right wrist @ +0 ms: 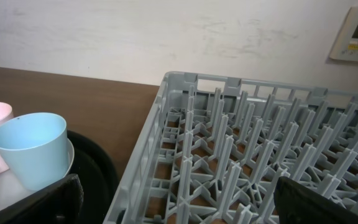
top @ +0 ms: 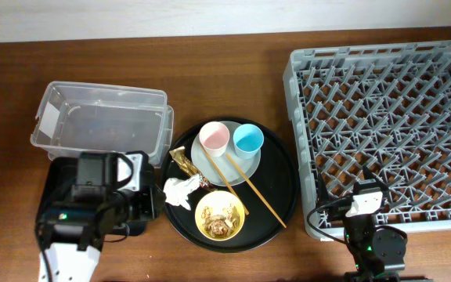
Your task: Sort waste into correct bins and load items into the dishwasher rack
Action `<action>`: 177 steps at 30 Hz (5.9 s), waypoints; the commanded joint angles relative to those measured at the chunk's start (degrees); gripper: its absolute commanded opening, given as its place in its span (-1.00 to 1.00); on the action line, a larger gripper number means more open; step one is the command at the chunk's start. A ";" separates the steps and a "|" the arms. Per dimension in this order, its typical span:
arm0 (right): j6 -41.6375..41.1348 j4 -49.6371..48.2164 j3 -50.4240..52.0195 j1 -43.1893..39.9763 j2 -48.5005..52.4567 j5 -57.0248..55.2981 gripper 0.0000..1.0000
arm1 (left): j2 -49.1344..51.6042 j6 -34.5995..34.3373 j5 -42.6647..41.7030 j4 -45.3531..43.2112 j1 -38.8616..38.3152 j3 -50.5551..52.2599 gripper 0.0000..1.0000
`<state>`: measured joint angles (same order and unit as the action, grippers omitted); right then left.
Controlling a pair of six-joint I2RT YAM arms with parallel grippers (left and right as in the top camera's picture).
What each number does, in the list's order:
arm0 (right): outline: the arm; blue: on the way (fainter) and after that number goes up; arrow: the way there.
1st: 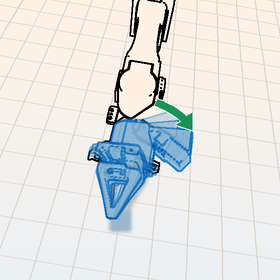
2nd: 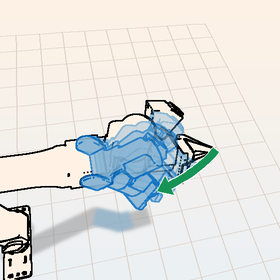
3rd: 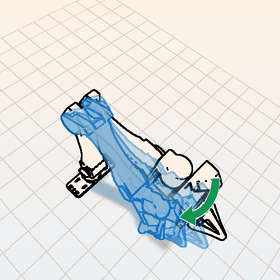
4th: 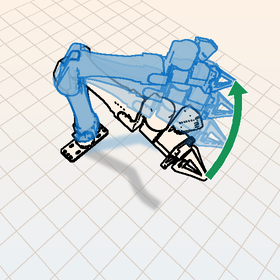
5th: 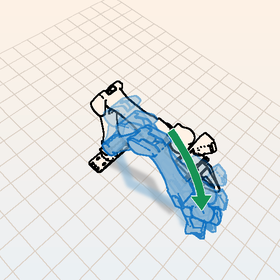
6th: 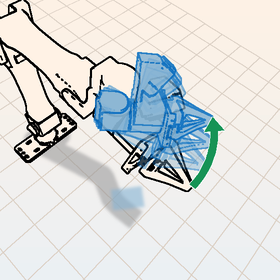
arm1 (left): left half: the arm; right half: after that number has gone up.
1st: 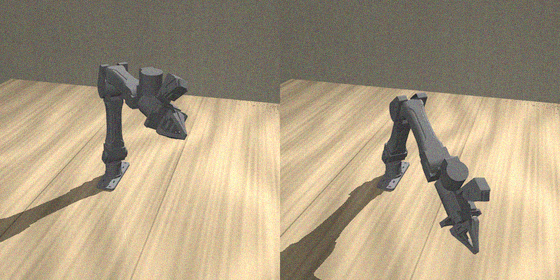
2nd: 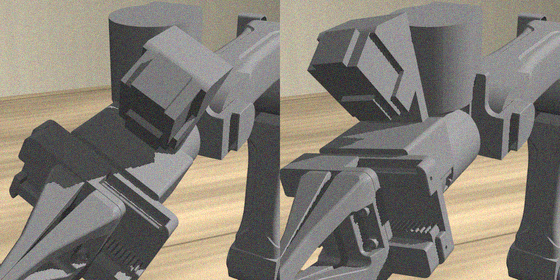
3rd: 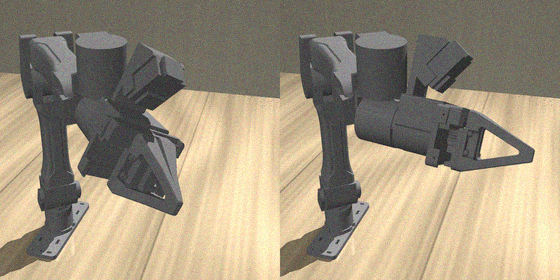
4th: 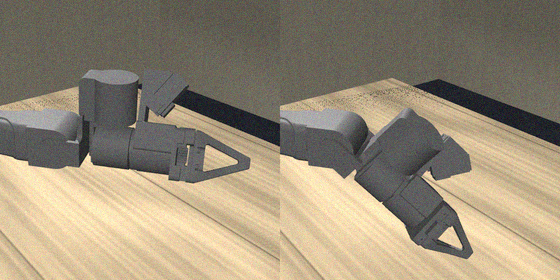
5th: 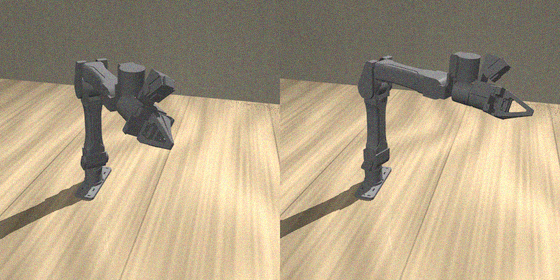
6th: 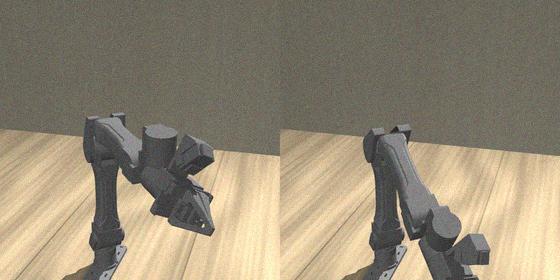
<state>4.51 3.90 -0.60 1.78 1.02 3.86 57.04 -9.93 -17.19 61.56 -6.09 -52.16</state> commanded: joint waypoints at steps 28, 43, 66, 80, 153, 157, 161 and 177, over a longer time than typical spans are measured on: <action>-0.44 0.26 0.28 -0.35 -0.28 -0.50 0.97 | 34.91 -7.26 21.11 -23.45 -18.16 5.25 0.03; -0.44 0.26 0.28 -0.35 -0.28 -0.50 0.97 | 23.82 -7.26 32.24 1.05 -17.79 -21.66 -1.00; -0.44 0.26 0.28 -0.35 -0.28 -0.50 0.97 | 33.38 -7.43 11.56 -15.67 7.58 -26.49 0.40; -0.44 0.26 0.28 -0.35 -0.28 -0.50 0.97 | 29.16 -27.28 14.67 -8.26 -17.99 -13.88 -0.21; -0.44 0.26 0.28 -0.35 -0.28 -0.50 0.98 | 14.73 -36.02 31.61 -2.71 12.76 -4.04 0.51; -0.44 0.26 0.28 -0.35 -0.28 -0.50 0.97 | 10.93 -32.81 31.52 -2.86 12.74 -9.90 0.51; -0.44 0.26 0.28 -0.35 -0.28 -0.48 0.97 | 10.12 -32.79 29.46 -2.03 12.74 -10.56 0.27; -0.44 0.26 0.28 -0.35 -0.28 -0.50 0.97 | 11.30 -38.27 28.55 -26.73 15.28 19.89 0.43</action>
<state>4.47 3.90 -0.60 1.78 1.02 3.88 67.42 -47.66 11.55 37.23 8.82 -34.76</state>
